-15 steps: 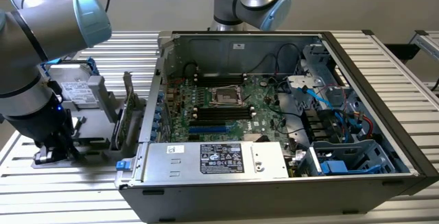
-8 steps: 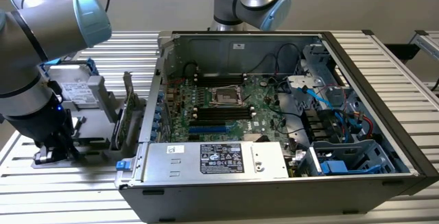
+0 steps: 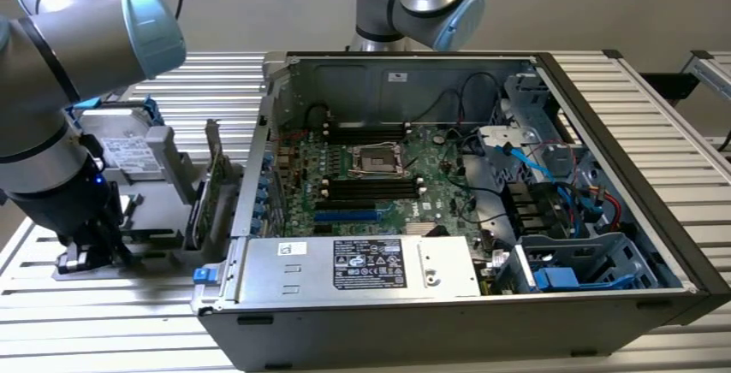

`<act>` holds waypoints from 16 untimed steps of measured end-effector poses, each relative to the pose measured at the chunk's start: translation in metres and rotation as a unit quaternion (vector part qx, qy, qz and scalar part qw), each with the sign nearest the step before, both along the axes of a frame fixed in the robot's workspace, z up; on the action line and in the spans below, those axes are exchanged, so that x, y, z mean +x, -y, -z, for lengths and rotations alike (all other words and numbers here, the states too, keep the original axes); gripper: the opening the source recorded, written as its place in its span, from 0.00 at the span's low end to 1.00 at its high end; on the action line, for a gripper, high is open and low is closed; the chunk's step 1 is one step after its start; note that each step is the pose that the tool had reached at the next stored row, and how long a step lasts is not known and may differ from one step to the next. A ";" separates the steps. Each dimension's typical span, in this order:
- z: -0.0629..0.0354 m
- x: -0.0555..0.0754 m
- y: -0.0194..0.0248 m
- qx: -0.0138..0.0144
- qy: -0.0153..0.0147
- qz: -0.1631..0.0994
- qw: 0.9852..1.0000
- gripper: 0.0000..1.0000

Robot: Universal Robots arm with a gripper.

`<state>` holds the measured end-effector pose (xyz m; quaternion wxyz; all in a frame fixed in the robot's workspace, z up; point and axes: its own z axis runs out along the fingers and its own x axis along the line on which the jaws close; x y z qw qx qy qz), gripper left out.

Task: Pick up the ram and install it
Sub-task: 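Pick up the ram and move it above insertion slot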

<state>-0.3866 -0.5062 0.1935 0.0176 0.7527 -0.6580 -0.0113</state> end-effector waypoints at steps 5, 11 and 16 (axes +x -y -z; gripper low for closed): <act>-0.0050 0.001 0.0000 0.000 0.000 0.000 1.000 0.15; -0.0160 0.003 0.0000 0.000 -0.001 0.000 1.000 0.15; -0.0292 0.003 0.0000 0.000 -0.001 0.000 1.000 0.15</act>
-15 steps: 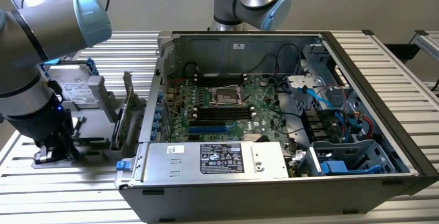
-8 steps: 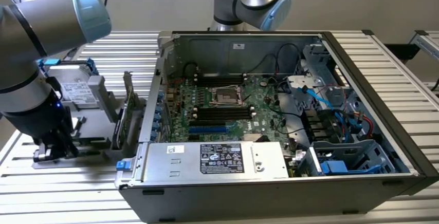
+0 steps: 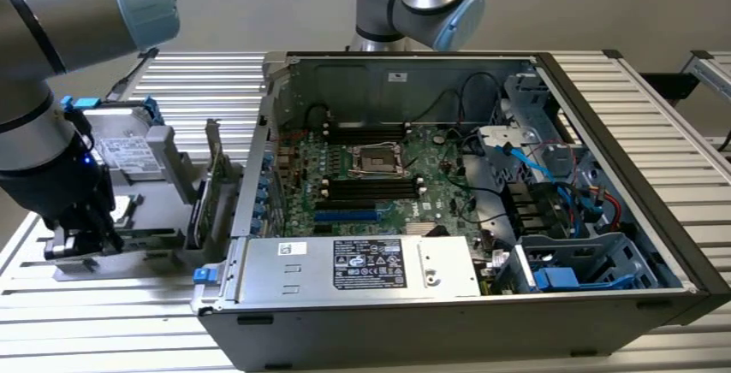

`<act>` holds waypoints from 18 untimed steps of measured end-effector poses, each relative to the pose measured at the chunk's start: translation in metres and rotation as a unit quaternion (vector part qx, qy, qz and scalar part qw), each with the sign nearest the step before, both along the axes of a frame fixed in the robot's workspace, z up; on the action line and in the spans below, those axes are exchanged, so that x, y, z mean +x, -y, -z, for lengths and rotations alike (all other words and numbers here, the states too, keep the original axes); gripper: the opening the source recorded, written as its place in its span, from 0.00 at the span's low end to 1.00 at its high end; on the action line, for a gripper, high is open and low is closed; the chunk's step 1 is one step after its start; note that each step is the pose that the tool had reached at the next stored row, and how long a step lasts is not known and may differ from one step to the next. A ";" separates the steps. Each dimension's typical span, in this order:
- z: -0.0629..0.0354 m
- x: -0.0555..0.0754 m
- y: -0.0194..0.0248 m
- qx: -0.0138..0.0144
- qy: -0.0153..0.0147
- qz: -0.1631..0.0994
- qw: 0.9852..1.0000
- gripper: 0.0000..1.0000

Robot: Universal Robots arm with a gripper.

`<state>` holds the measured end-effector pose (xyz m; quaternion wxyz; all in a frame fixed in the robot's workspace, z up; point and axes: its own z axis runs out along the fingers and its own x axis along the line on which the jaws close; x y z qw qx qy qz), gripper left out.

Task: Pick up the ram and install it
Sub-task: 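Pick up the ram and move it above insertion slot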

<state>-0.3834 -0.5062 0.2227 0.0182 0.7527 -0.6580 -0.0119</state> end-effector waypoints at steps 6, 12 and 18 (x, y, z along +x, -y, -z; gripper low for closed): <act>-0.0149 0.000 0.0000 0.000 0.000 0.000 1.000 0.15; -0.0358 0.002 0.0000 0.000 -0.001 0.000 1.000 0.15; -0.0580 0.004 -0.0001 0.000 -0.002 0.001 1.000 0.15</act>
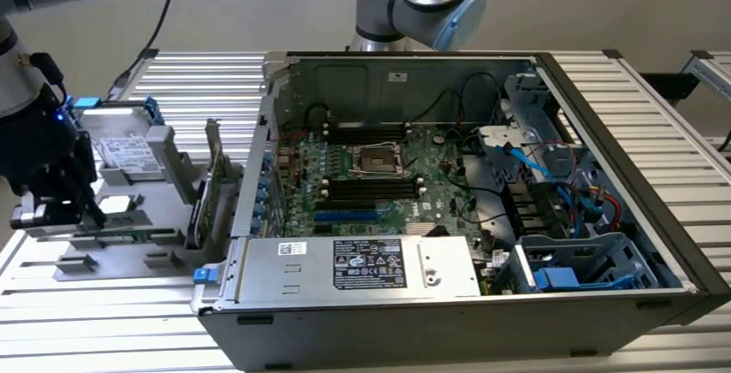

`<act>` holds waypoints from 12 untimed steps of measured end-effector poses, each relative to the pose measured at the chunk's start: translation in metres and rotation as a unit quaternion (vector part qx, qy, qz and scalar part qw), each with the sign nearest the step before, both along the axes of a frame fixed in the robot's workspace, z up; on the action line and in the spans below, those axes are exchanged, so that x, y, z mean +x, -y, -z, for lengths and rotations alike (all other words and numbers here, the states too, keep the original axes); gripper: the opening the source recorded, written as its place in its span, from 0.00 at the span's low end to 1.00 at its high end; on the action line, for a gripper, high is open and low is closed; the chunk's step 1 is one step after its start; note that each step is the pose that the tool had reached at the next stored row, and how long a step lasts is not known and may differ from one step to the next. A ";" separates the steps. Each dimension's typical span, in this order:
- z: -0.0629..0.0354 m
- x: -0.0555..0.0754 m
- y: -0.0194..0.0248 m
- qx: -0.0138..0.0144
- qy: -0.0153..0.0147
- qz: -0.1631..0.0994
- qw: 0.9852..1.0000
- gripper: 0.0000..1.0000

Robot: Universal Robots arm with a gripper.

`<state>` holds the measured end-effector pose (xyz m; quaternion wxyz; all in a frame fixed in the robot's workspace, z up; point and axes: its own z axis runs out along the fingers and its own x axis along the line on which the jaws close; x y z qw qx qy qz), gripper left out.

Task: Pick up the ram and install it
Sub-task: 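Pick up the ram and move it above insertion slot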

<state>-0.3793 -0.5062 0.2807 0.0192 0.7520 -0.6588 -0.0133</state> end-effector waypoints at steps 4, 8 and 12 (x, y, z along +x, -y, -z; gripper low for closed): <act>-0.0116 0.000 -0.0004 0.000 0.000 0.006 1.000 0.15; -0.0234 0.000 -0.0008 0.000 0.000 0.014 1.000 0.15; -0.0347 0.000 -0.0017 0.000 0.000 0.020 1.000 0.15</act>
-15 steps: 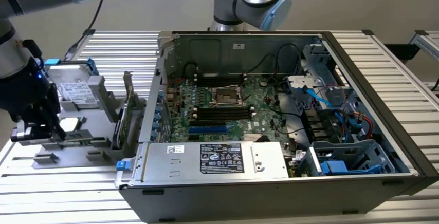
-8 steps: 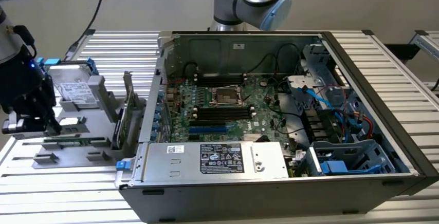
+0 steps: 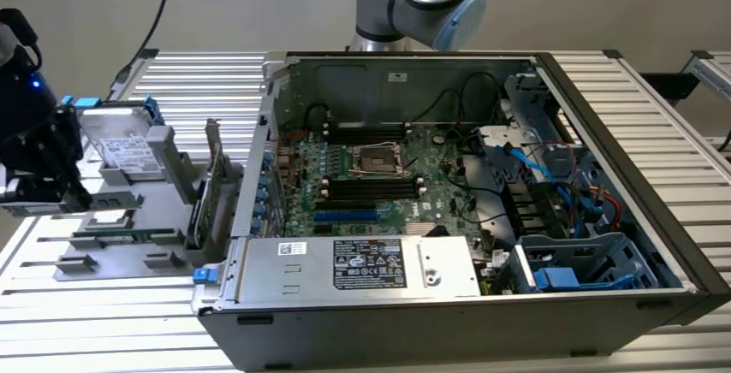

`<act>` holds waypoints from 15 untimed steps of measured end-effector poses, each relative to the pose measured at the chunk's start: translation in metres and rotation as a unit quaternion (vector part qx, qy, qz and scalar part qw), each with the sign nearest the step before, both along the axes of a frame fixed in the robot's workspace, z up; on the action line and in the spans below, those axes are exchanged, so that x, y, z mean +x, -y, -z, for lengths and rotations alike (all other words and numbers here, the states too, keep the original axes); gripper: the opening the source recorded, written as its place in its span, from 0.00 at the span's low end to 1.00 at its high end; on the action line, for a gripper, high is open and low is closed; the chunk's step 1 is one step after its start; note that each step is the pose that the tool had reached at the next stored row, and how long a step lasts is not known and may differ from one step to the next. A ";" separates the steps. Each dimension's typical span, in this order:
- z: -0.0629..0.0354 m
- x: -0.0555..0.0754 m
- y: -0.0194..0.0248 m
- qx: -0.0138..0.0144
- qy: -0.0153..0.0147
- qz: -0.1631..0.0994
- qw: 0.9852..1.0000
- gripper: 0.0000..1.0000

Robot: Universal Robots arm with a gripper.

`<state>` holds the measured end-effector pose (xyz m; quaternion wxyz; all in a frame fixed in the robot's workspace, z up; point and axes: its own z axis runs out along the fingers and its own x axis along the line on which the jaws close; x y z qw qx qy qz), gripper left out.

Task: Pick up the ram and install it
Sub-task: 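Pick up the ram and move it above insertion slot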

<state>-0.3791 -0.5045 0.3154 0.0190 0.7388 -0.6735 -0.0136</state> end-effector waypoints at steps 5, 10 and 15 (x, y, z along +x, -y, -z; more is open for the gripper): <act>-0.0138 0.002 -0.0027 0.000 0.000 0.000 1.000 0.15; -0.0260 0.008 -0.0057 0.000 0.000 0.000 1.000 0.15; -0.0385 0.016 -0.0078 0.000 -0.001 0.000 1.000 0.15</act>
